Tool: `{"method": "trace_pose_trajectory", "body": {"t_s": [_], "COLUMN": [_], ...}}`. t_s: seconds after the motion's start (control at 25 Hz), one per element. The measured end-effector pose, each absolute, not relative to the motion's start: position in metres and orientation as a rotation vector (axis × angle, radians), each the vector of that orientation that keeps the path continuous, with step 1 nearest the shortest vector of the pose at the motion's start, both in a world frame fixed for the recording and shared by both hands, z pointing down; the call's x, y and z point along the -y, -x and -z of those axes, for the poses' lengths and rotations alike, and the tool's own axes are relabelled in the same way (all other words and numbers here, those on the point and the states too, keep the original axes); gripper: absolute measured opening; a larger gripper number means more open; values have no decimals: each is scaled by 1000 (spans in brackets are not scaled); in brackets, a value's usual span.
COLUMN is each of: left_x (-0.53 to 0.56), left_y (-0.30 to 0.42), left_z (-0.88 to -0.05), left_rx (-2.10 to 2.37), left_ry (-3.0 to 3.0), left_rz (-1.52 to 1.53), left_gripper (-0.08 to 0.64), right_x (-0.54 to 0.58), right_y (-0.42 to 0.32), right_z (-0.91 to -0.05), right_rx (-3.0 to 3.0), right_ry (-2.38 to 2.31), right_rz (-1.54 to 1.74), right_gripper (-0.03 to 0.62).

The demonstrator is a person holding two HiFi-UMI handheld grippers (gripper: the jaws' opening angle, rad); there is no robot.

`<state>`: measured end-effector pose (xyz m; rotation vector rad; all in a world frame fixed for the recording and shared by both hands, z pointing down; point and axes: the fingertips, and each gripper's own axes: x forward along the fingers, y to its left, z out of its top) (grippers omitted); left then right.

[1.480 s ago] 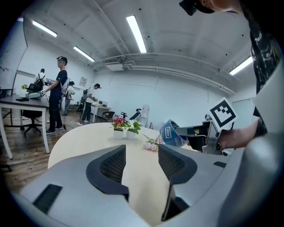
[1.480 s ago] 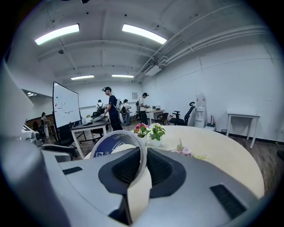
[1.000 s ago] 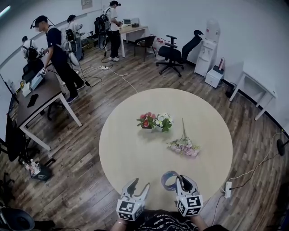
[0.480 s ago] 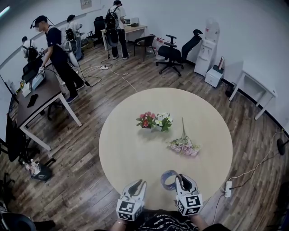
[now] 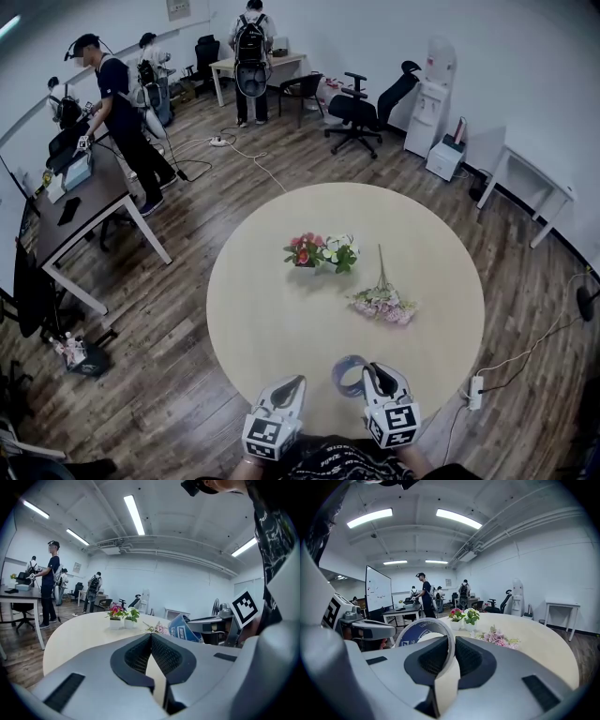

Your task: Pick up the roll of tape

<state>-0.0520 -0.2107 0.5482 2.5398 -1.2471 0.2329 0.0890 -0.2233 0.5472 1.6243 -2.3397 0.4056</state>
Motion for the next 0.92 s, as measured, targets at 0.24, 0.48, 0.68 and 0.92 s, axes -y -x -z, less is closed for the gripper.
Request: {"method": "trace_pose_trajectory", "body": {"t_s": [0.24, 0.48, 0.68, 0.92], "left_x": [210, 211, 211, 211], "left_y": [49, 51, 51, 50], "left_z": [-545, -546, -552, -555], "left_rx": [1230, 1246, 1250, 1249], "left_ry": [-2512, -2519, -2500, -2499], "left_rz": [-191, -215, -223, -232], "left_gripper": [20, 20, 20, 20], "right_x": [222, 219, 218, 217], "right_y": [-90, -94, -97, -96], "right_z": [-547, -551, -554, -555], "right_rx": [2333, 2326, 2319, 2318], "right_ry": [-1620, -1621, -1613, -1611], "right_rz": [-413, -416, -416, -412], "right_gripper": [57, 57, 57, 57]}}
